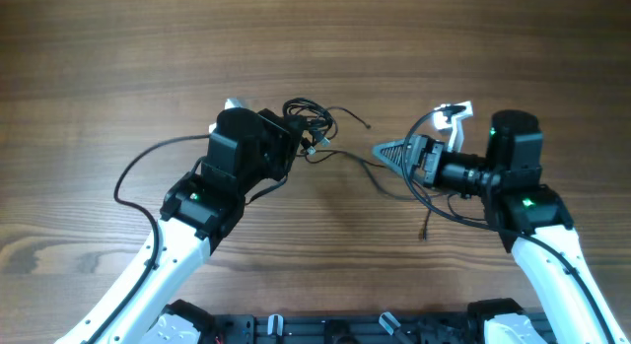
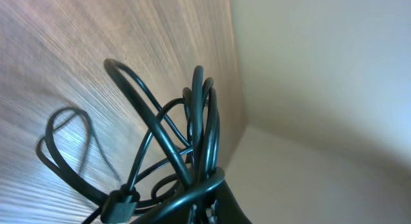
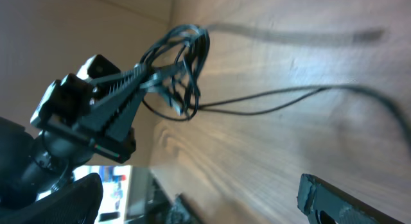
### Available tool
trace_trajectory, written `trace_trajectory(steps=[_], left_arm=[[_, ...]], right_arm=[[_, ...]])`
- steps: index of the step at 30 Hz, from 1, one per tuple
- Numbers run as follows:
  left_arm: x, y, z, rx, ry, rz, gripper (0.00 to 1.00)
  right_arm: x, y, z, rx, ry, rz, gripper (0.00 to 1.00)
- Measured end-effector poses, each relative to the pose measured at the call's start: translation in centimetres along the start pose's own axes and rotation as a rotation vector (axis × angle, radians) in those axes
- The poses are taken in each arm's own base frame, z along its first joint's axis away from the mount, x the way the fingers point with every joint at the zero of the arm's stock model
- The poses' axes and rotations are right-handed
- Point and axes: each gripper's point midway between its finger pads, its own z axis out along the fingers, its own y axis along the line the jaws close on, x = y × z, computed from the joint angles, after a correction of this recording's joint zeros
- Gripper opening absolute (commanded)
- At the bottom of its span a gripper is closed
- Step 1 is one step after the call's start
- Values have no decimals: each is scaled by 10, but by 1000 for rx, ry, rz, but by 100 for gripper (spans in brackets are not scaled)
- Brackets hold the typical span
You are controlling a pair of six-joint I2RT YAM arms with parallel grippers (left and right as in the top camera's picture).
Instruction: Untangle cables
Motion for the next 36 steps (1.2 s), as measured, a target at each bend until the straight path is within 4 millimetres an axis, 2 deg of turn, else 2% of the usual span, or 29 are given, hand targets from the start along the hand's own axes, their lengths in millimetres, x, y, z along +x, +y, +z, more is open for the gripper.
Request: trace_trajectory(steps=[4,7,12,15,20,27,31,36], left_arm=[[-5,0,0,4,-30,-201,4],[-7,0,0,7,-41,-301,4],[-8,0,0,9,-44,-362,4],[-8,0,0,10,-44,-386,4],[-9,-1,0,14,-51,-421,4],[-12,0,0,18,-69,-461,4],[-19,0,-1,30,-111,-494,4],[-35,-3,-4,62,-194,-494,4]], right_arm=[[16,-1,18,20,69,163,100],[25,-3,41,42,109,279,99],[34,10,82,8,151,385,95],[40,6,103,24,169,521,91],[36,7,130,-12,156,664,89],[54,2,150,49,148,823,75],[64,2,158,79,118,841,71],[78,-20,161,195,69,842,66]])
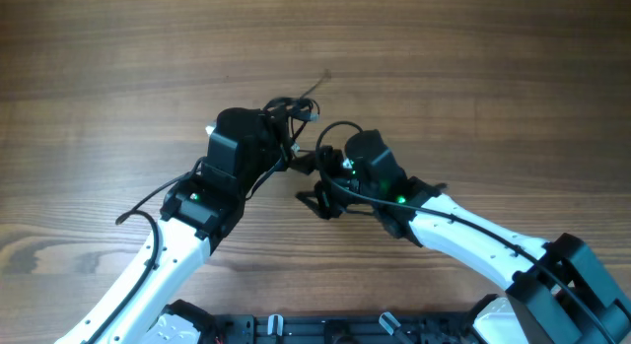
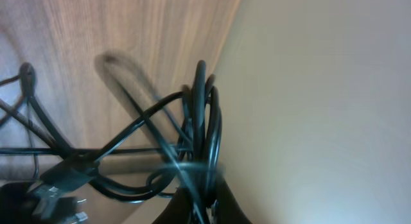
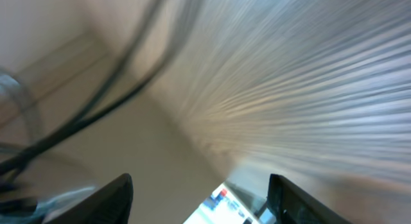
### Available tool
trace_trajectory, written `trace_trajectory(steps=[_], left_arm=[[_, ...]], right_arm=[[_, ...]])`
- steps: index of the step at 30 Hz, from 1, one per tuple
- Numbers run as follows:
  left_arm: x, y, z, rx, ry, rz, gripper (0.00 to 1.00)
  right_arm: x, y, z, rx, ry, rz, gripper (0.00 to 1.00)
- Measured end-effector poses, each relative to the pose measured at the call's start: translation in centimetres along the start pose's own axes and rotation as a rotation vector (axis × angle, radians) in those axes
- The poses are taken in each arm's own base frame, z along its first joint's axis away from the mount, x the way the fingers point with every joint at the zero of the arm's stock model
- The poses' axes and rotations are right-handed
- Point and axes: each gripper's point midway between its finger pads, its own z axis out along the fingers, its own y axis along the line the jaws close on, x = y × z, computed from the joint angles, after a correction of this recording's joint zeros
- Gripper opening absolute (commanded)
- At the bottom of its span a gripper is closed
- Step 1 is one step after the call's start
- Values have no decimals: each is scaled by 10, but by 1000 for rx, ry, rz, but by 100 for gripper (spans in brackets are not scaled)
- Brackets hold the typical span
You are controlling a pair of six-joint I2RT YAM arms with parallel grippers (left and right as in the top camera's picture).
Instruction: Untangle cables
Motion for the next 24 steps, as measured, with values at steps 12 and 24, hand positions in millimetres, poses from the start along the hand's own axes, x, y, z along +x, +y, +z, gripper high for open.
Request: trace_trajectory(steps=[12,24], left_arm=[[-13,-9,0,35,-51,-12,4],[-10,-6,0,16,-30,-12,4]], right_arm=[[-7,25,0,-107,-62,-176,91],[-6,42,-2,-183,-59,-7,90]])
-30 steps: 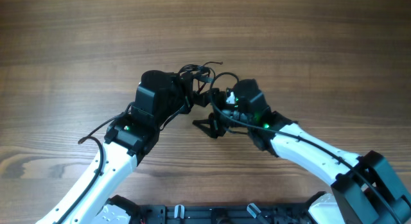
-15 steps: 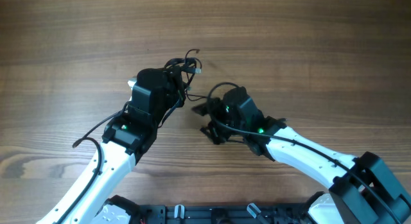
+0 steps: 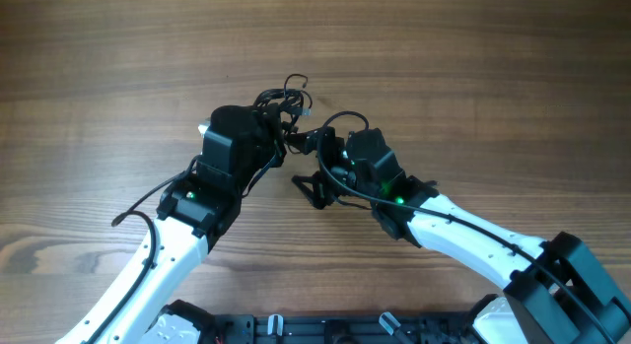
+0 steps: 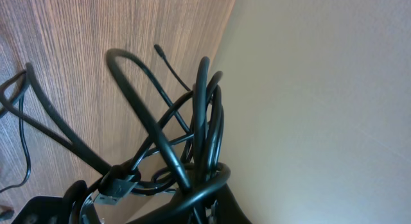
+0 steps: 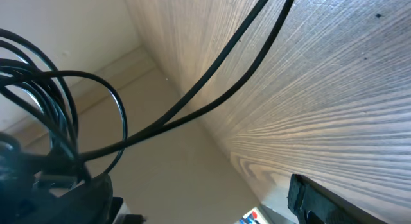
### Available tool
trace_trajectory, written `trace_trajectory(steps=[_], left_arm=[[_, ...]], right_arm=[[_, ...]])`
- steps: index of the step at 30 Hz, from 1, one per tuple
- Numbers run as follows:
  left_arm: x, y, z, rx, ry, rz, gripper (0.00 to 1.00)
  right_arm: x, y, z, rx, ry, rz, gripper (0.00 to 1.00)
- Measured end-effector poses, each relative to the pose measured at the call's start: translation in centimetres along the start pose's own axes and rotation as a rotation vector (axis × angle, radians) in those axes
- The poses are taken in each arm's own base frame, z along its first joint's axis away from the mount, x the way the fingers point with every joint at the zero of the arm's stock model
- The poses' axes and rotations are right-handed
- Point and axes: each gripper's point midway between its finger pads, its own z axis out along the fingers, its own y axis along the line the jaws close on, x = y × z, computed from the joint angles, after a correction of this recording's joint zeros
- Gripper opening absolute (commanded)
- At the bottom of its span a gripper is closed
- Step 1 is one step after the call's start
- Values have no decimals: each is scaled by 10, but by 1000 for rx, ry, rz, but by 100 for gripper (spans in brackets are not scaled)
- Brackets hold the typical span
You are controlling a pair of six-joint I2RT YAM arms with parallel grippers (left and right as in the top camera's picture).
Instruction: Untangle cables
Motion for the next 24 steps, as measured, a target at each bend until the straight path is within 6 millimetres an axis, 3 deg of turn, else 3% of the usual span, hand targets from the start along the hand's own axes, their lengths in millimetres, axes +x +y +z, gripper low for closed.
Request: trace_trajectory(steps=[9,15,24], left_arm=[[-14,-4,1,4,-36,-16,4],[-19,2,0,-21,-52,-16,4],[-3,1,1,-28,33,-19,4]], right_arm=[[19,9,-1,-28,104,-47,90],[21,16,-1,-58,109,-50,92],[15,17,2,-77,36,-17,91]])
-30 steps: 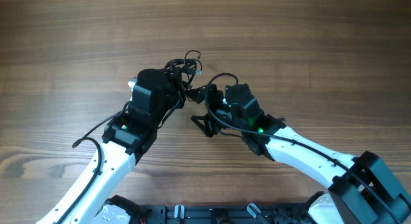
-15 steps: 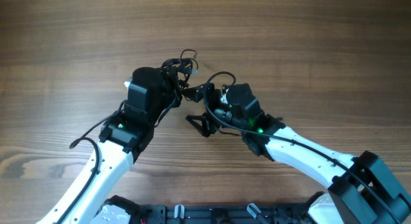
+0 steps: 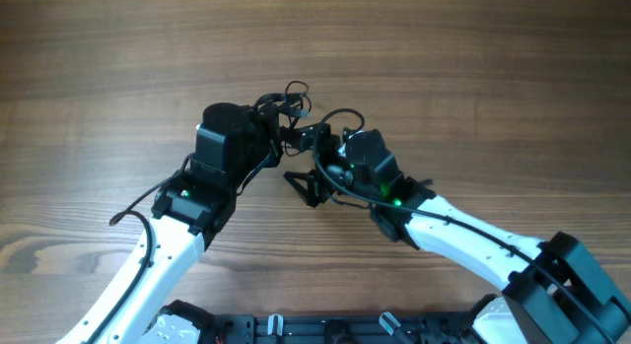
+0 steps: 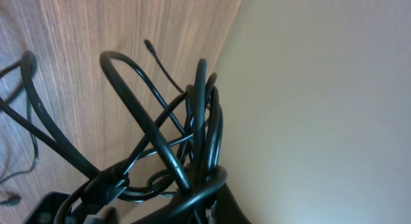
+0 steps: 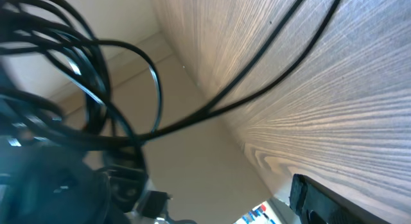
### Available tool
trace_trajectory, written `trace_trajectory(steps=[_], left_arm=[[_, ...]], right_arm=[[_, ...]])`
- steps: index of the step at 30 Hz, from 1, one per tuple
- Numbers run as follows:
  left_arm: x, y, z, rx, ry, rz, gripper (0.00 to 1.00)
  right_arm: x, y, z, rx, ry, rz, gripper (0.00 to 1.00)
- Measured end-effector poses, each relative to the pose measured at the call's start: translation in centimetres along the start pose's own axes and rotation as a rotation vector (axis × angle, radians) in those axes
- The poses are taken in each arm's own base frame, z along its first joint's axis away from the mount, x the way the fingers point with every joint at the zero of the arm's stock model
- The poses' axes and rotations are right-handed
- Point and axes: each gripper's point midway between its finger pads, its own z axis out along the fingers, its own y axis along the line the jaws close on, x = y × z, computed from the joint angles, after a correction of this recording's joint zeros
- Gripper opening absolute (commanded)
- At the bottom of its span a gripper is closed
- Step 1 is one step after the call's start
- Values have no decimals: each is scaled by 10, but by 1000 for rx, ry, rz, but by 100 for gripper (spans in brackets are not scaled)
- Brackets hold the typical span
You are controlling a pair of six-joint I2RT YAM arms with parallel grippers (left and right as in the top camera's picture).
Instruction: Untangle cables
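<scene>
A tangle of black cables [image 3: 287,103] is bunched at the table's middle. My left gripper [image 3: 273,137] is shut on this bundle, and in the left wrist view the loops [image 4: 200,121] rise straight out of the clamped left gripper [image 4: 209,208]. My right gripper [image 3: 302,157] stands open just right of the tangle, one finger [image 3: 303,183] low and the other up by the cables. One loop arches over the right wrist. In the right wrist view a cable [image 5: 257,89] crosses the wood and blurred loops fill the left; the right gripper [image 5: 186,198] holds nothing.
A thin black cable [image 3: 138,201] trails from the tangle past my left arm toward the front left. The brown wooden table [image 3: 473,58] stretches on all sides. Both arms meet near the middle, close together.
My right gripper has edged a little left, closer into the tangle; the loops now loom larger in its view. The left gripper keeps its hold and has shifted slightly left.
My left gripper held the tangle while the right stood open far to the right, with cable strung between them. Then the right arm was at the middle beside the tangle. It has since closed in on the bundle, still open.
</scene>
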Motion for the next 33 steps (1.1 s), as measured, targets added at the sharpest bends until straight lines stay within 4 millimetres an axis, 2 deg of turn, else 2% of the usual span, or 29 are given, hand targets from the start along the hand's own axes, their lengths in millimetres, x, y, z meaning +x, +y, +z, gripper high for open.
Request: trace_trajectory(steps=[3,8,11,14,18,23,26,29,30,32,33], left_arm=[[7,0,0,4,25,5,4],[29,6,-1,-2,85,30,4],[36,-2,-2,33,111,30,4],[39,-12,-3,72,126,26,4],[29,-20,-3,93,99,12,4],[9,-34,-4,131,52,-13,4],[4,-43,-9,158,42,-23,4],[-2,-57,-17,207,35,-34,4],[-5,-62,-20,226,30,-40,4],[-11,-71,-26,256,20,-48,4],[-13,-74,-29,267,17,-51,4]], right_arm=[[5,-3,3,-1,-15,-3,87],[5,-5,4,-2,-42,22,75],[1,-9,7,8,-51,32,69],[-6,-25,14,50,-63,48,68],[-12,-50,23,119,-56,64,68],[-13,-62,27,151,-49,62,67],[-15,-67,26,171,-55,49,67],[-20,-84,23,238,-79,56,67],[-21,-88,21,258,-85,58,68],[-23,-93,20,275,-90,44,93],[-23,-94,20,279,-90,35,100]])
